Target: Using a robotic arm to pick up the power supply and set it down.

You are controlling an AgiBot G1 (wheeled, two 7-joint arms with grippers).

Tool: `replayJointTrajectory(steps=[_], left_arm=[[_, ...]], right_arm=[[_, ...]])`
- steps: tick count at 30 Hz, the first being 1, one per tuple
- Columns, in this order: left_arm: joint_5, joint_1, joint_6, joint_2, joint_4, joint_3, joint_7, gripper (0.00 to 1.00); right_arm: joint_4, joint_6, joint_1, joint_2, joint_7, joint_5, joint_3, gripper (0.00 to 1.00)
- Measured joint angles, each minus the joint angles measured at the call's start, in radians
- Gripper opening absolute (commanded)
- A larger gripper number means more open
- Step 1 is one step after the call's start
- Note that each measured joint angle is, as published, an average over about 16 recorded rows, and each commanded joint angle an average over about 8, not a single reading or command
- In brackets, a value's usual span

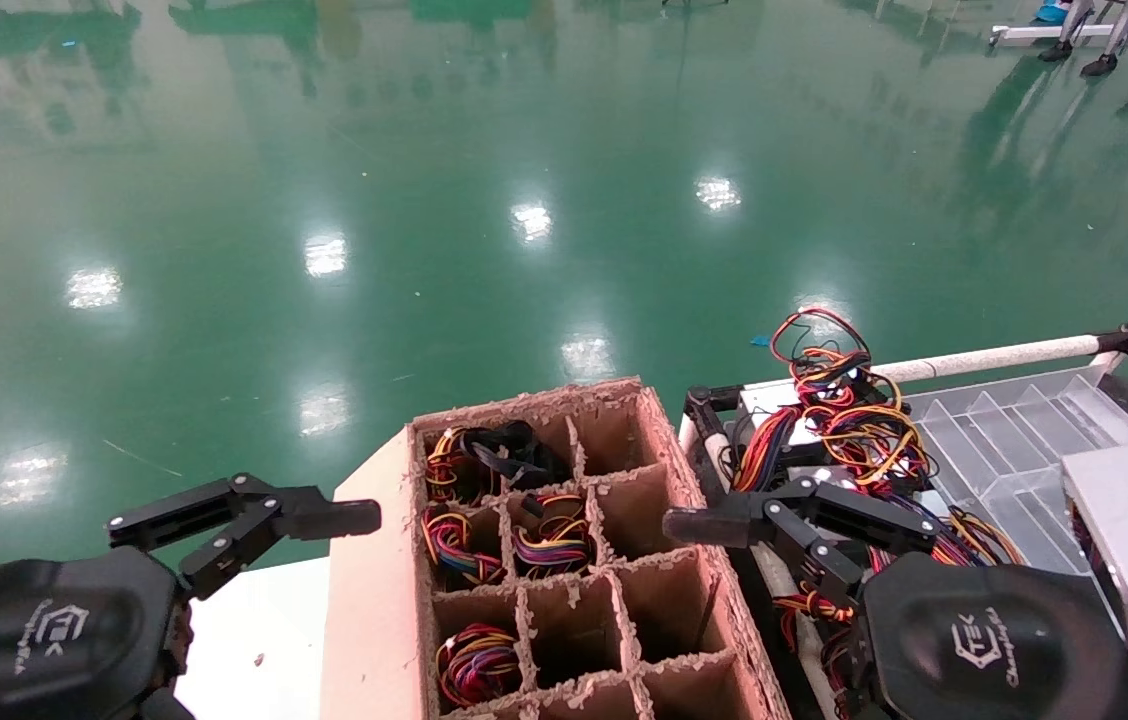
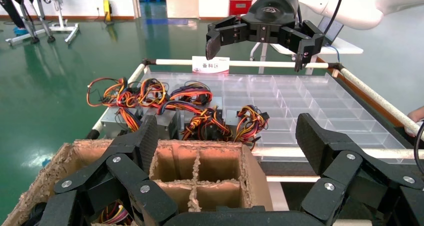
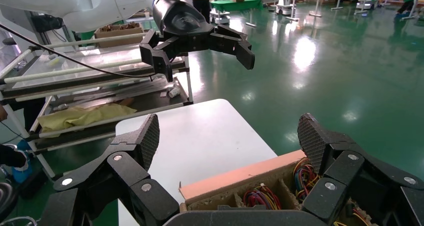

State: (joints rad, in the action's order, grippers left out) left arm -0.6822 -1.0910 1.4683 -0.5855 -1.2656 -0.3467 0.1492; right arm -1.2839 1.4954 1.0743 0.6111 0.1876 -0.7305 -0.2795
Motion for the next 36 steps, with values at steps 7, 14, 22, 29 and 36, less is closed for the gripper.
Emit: replayJointTrajectory(steps=[7, 14, 22, 29, 36], left_arm=[[0.0, 0.0, 0.0, 0.0, 0.0, 0.0, 0.0, 1.0], [0.0, 0.0, 0.0, 0.0, 0.0, 0.0, 0.0, 0.6], [0.0, 0.0, 0.0, 0.0, 0.0, 0.0, 0.0, 0.0], [0.0, 0.0, 0.0, 0.0, 0.0, 0.0, 0.0, 0.0], [0.0, 0.0, 0.0, 0.0, 0.0, 0.0, 0.0, 0.0]], right_arm=[[0.0, 0.0, 0.0, 0.0, 0.0, 0.0, 0.0, 1.0], [0.0, 0.0, 0.0, 0.0, 0.0, 0.0, 0.0, 1.0], [0.0, 0.0, 0.0, 0.0, 0.0, 0.0, 0.0, 1.0], [0.0, 0.0, 0.0, 0.0, 0.0, 0.0, 0.0, 1.0], [0.0, 0.0, 0.0, 0.0, 0.0, 0.0, 0.0, 1.0]])
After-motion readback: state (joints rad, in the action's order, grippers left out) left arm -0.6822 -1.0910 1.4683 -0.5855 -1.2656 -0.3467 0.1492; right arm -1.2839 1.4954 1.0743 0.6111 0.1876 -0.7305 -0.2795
